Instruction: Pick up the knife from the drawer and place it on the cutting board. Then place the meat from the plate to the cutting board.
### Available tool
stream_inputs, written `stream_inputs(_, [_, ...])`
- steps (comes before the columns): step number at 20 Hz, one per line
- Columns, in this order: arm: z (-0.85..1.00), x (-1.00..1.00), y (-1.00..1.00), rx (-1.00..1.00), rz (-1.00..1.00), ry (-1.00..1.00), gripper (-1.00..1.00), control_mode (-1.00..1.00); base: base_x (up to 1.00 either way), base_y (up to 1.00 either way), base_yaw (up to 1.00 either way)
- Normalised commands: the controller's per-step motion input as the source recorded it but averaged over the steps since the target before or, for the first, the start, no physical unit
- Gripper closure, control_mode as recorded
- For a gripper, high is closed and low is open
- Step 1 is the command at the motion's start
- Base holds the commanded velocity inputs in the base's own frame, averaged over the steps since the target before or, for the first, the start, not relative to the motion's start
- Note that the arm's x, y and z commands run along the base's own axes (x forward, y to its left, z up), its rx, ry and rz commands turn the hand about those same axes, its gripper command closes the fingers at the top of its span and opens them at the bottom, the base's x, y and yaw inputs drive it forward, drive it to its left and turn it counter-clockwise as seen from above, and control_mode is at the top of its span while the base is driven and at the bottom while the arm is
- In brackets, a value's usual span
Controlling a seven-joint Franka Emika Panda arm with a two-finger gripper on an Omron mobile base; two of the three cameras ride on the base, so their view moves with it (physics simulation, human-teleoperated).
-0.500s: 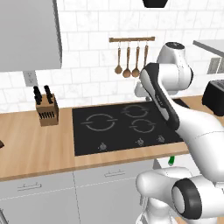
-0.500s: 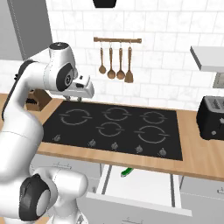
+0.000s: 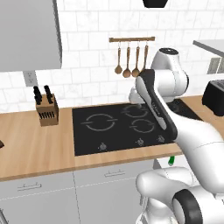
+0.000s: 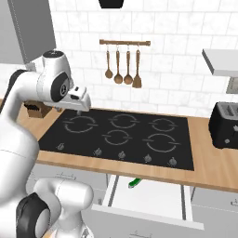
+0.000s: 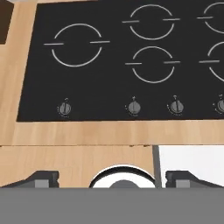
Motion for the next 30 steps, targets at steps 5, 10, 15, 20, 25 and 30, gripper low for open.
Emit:
stream_inputs(5, [-0.49, -0.35, 0.81, 0.16, -0.60, -0.05, -1.00, -1.00, 0.00, 0.00, 0.00])
stream_inputs(10, [-0.16, 0.15, -0.35, 0.19, -0.64, 0.05, -1.00, -1.00, 0.00, 0.00, 0.00])
stream_inputs(15, [0.03, 0.43, -1.00, 0.30, -0.28, 0.11, -1.00, -1.00, 0.00, 0.00, 0.00])
stream_inputs(20, [0.00, 0.06, -0.32, 0.07, -0.07, 0.04, -1.00, -1.00, 0.00, 0.00, 0.00])
stream_inputs(25, [-0.04, 0.00, 0.00, 0.00, 0.00, 0.01, -1.00, -1.00, 0.00, 0.00, 0.00])
stream_inputs(30, [0.00, 0.00, 0.00, 0.00, 0.00, 0.00, -1.00, 1.00, -0.25, 0.29, -0.60])
